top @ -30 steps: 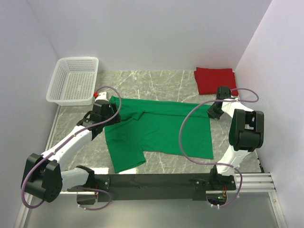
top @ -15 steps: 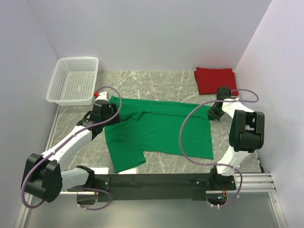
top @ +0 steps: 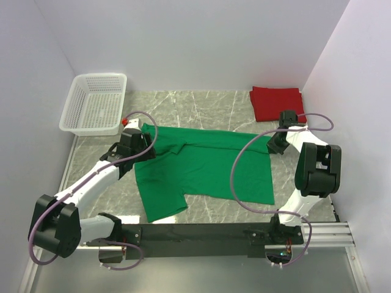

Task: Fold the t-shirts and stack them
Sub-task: Fold the tshirt

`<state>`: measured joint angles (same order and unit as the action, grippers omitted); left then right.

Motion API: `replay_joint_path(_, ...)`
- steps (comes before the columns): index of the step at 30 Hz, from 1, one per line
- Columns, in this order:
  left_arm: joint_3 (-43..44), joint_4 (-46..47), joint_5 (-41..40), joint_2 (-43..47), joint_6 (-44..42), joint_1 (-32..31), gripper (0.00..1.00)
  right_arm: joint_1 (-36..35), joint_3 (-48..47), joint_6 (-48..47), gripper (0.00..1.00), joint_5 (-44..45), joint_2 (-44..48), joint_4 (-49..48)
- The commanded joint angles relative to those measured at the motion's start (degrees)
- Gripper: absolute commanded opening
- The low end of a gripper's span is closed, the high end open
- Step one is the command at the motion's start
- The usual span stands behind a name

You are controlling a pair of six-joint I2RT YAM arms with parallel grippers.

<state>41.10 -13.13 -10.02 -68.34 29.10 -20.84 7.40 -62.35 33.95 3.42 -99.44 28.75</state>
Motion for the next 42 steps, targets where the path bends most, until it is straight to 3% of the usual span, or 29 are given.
replay_joint_path(1,1.3,1.5,1.6,-0.5,-1.7,-0.3,0.68,0.4,-1.2,-0.7,0.11,0.3,2.8,0.4)
replay_joint_path(3,1.8,1.1,1.5,-1.3,-2.7,-1.3,0.67,0.3,-0.6,-0.8,0.22,0.1,3.7,0.0)
replay_joint_path(4,2.5,0.7,1.2,-1.5,-3.0,-1.8,0.67,0.0,-0.1,-0.9,0.35,0.0,4.2,-0.1)
replay_joint_path(5,2.9,0.0,1.0,-2.0,-3.3,-3.0,0.67,-0.2,0.1,-1.0,0.41,-0.1,5.5,-0.2)
replay_joint_path(8,4.5,-0.7,-0.4,-3.4,-3.8,-5.8,0.65,-1.6,0.8,-1.1,0.54,-0.3,8.5,-0.4)
replay_joint_path(11,6.7,-1.3,-2.3,-5.7,-3.8,-8.7,0.63,-4.2,2.1,-0.9,0.59,-0.3,12.8,-1.1)
replay_joint_path(19,14.2,-2.3,-8.1,-16.1,-5.8,-14.7,0.52,-10.8,11.0,1.3,0.60,-3.2,25.3,-4.8)
replay_joint_path(28,22.0,-1.7,-10.9,-27.8,-6.8,-18.1,0.50,-11.3,22.3,2.7,0.70,-3.1,43.4,-5.6)
replay_joint_path(31,24.2,-1.8,-12.3,-30.8,-7.9,-18.6,0.43,-11.2,24.6,3.2,0.70,-3.2,49.0,-4.6)
replay_joint_path(42,27.9,-2.5,-18.0,-38.1,-11.4,-20.1,0.41,-10.7,27.2,3.1,0.70,-3.2,55.0,-3.5)
